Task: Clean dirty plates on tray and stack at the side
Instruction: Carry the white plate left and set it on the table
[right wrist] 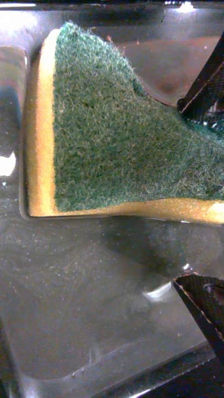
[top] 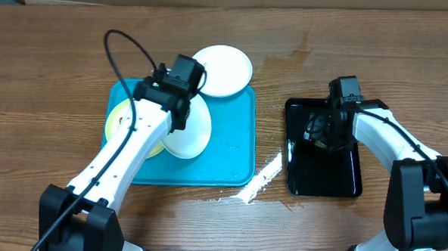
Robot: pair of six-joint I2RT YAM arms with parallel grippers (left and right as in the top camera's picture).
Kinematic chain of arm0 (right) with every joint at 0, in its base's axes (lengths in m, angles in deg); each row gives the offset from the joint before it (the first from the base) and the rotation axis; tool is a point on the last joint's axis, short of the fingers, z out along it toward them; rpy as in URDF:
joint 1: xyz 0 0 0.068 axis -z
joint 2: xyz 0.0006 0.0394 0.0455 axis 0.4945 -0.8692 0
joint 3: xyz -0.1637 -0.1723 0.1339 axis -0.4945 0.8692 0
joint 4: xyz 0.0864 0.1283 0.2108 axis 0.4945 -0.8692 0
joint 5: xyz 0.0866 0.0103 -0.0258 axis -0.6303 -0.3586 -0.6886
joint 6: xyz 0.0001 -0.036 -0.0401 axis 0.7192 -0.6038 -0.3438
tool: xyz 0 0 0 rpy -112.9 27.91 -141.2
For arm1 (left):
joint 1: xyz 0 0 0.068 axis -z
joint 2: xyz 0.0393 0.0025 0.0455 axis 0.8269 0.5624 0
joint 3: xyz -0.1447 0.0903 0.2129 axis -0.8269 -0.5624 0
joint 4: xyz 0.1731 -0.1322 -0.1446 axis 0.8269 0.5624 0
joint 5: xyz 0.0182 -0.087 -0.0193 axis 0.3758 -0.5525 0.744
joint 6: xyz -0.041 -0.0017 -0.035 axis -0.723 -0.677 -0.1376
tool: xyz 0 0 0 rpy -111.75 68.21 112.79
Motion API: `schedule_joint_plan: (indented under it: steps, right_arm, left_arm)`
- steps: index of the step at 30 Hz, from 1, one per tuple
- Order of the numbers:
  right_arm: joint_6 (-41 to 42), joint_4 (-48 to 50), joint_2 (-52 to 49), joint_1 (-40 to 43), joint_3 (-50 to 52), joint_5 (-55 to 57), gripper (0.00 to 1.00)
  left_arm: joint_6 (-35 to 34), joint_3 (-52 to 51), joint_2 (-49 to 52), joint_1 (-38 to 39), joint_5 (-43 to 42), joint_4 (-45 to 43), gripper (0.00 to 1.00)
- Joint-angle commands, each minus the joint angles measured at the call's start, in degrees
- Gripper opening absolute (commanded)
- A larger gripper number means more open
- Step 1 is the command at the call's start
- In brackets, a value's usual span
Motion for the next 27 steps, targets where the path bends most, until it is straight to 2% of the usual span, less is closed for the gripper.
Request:
schedule_joint_plan:
  steps: [1, 5, 11, 19, 27]
  right_arm:
    - [-0.2, -0.2, -0.1, -0.1, 0.7, -0.3, 0.78]
    - [-0.2, -0.2, -0.1, -0.1, 0.7, -0.3, 0.78]
    - [-0.2, -0.2, -0.1, -0.1, 0.7, -0.3, 0.79]
    - [-0.2, -0.2, -0.1, -0.1, 0.7, -0.3, 0.79]
    - [-0.2, -0.2, -0.1, -0.1, 0.7, -0.3, 0.79]
  left_arm:
    - [2.9, 1.9, -0.8, 4.0, 9.4, -1.4, 0.04]
    - [5.0, 1.9, -0.8, 8.7, 15.9, -4.0, 0.04]
    - [5.4, 1.9, -0.8, 16.4, 29.9, -6.1, 0.04]
    - [7.1, 1.9, -0.8, 20.7, 33.7, -7.0, 0.04]
    - [7.1, 1.9, -0.8, 23.2, 33.8, -7.0, 0.04]
